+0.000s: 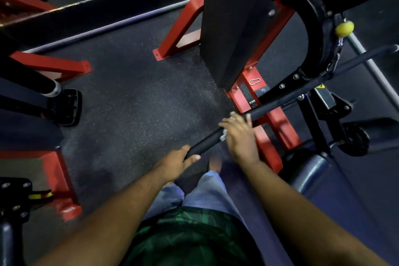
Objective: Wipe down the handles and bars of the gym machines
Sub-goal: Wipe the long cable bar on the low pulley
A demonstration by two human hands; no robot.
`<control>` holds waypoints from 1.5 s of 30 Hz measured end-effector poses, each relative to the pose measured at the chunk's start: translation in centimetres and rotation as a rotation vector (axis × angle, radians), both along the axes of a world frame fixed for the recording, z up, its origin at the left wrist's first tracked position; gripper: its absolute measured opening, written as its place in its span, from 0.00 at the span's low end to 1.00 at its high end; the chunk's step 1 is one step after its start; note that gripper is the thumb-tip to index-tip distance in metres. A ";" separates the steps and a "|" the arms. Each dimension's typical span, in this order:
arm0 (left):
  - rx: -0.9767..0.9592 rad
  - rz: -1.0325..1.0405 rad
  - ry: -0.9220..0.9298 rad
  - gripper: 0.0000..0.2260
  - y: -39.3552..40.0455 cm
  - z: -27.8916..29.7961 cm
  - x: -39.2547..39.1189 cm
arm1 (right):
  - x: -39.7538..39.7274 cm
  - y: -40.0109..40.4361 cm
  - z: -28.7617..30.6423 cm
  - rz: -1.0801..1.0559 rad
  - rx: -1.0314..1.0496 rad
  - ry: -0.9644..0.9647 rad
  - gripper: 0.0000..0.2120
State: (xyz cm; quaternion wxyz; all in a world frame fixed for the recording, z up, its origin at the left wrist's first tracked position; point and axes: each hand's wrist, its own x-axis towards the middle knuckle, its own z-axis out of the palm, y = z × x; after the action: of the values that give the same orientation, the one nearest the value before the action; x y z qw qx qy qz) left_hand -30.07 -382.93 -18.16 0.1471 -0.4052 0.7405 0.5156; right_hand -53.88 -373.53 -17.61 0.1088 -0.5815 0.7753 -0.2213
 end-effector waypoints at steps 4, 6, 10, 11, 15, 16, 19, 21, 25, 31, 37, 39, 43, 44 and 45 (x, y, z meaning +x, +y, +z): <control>0.005 -0.022 -0.013 0.11 0.1 0.3 -0.4 | 2.1 1.0 0.4 0.285 0.151 0.293 0.20; 0.023 -0.020 -0.009 0.12 0.2 0.7 -0.4 | 0.2 0.6 0.4 0.218 0.169 0.396 0.19; 0.034 -0.026 -0.039 0.15 0.4 0.8 -0.2 | -3.1 -0.4 0.8 -0.189 0.198 0.265 0.15; 0.005 -0.051 -0.053 0.16 0.4 0.6 -0.1 | -2.7 -0.5 1.0 -0.222 0.172 0.218 0.15; -0.078 -0.091 -0.071 0.17 0.5 0.4 -0.1 | 4.3 -0.5 0.8 0.043 0.163 0.234 0.17; -0.085 -0.087 -0.064 0.17 0.6 0.4 -0.2 | 6.6 -0.1 0.2 0.171 0.166 0.234 0.17; -0.088 -0.083 -0.070 0.17 0.7 0.1 -0.1 | 9.3 1.6 -1.1 0.381 0.134 0.227 0.18; -0.053 -0.066 -0.061 0.14 0.6 0.0 0.1 | 7.2 1.4 -0.8 0.370 0.096 0.295 0.17; -0.072 -0.045 -0.089 0.14 0.0 0.1 0.0 | 0.7 0.7 0.3 -0.004 0.143 0.330 0.19; -0.069 -0.060 -0.112 0.15 -0.4 0.2 0.0 | 4.7 1.4 -0.8 0.032 0.048 0.206 0.23; -0.090 -0.078 -0.113 0.18 -0.1 0.7 -0.5 | 8.7 3.0 -1.5 0.379 0.088 0.322 0.31; -0.093 -0.081 -0.118 0.15 -0.4 0.7 -0.4 | 6.2 1.9 -0.7 0.238 0.084 0.350 0.28; -0.099 -0.074 -0.126 0.15 -0.4 1.0 -0.2 | 2.7 0.0 0.5 -0.103 0.147 0.308 0.21; -0.101 -0.084 -0.134 0.15 -0.2 1.1 -0.3 | 3.1 0.0 0.4 -0.137 0.143 0.271 0.22; -0.100 -0.093 -0.144 0.15 -0.1 1.1 -0.2 | 4.0 0.0 0.3 -0.141 0.141 0.241 0.22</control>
State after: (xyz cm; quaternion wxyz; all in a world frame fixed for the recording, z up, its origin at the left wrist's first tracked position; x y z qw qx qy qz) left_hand -30.27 -383.03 -17.08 0.2032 -0.4130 0.7708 0.4404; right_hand -49.84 -373.49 -17.29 0.0396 -0.5391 0.8351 -0.1020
